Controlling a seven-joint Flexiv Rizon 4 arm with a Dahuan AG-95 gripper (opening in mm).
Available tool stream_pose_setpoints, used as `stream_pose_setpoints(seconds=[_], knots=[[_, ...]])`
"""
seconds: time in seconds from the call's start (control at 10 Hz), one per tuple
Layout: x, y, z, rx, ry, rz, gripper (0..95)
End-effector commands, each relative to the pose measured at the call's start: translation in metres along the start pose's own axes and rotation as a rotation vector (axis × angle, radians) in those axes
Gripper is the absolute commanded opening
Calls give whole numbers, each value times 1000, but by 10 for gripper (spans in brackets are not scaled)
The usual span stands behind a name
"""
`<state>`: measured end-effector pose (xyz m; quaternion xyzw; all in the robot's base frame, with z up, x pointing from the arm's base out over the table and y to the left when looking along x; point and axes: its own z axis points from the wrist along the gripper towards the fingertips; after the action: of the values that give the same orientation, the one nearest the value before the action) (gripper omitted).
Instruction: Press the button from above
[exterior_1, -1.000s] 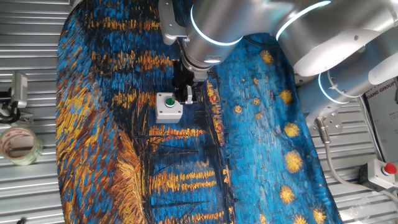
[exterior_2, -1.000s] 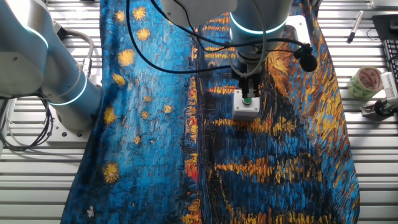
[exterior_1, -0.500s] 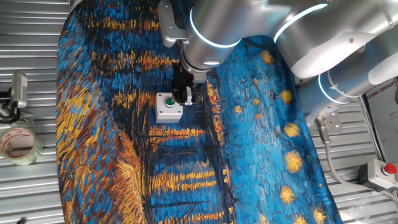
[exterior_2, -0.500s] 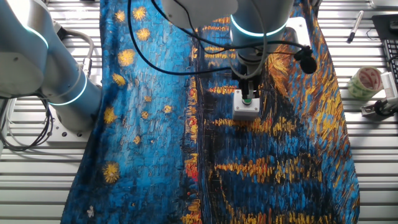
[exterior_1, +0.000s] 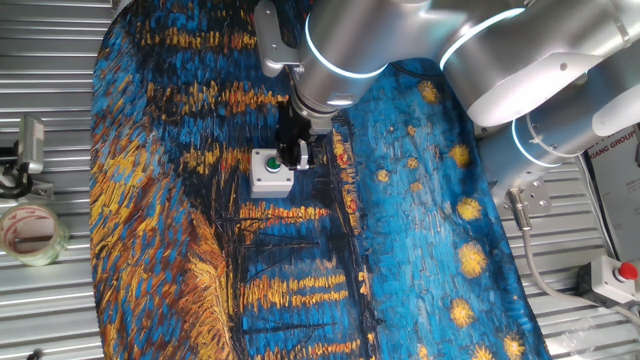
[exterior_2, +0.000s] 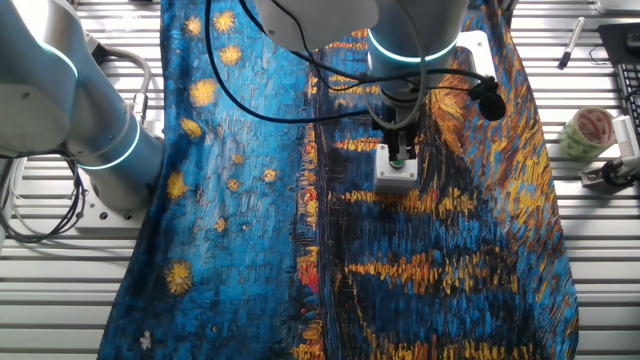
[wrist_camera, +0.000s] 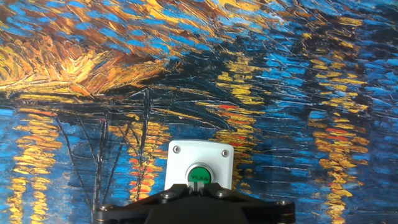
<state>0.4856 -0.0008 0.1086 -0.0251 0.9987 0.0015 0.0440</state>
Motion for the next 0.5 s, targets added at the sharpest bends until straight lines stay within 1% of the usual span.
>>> stream_pose_setpoints(seconds=[0.1, 0.3, 0.5], knots=[[-1, 0, 4, 3, -9, -2, 0], [0, 0, 5, 3, -11, -5, 0], [4, 1, 5, 4, -12, -9, 0]])
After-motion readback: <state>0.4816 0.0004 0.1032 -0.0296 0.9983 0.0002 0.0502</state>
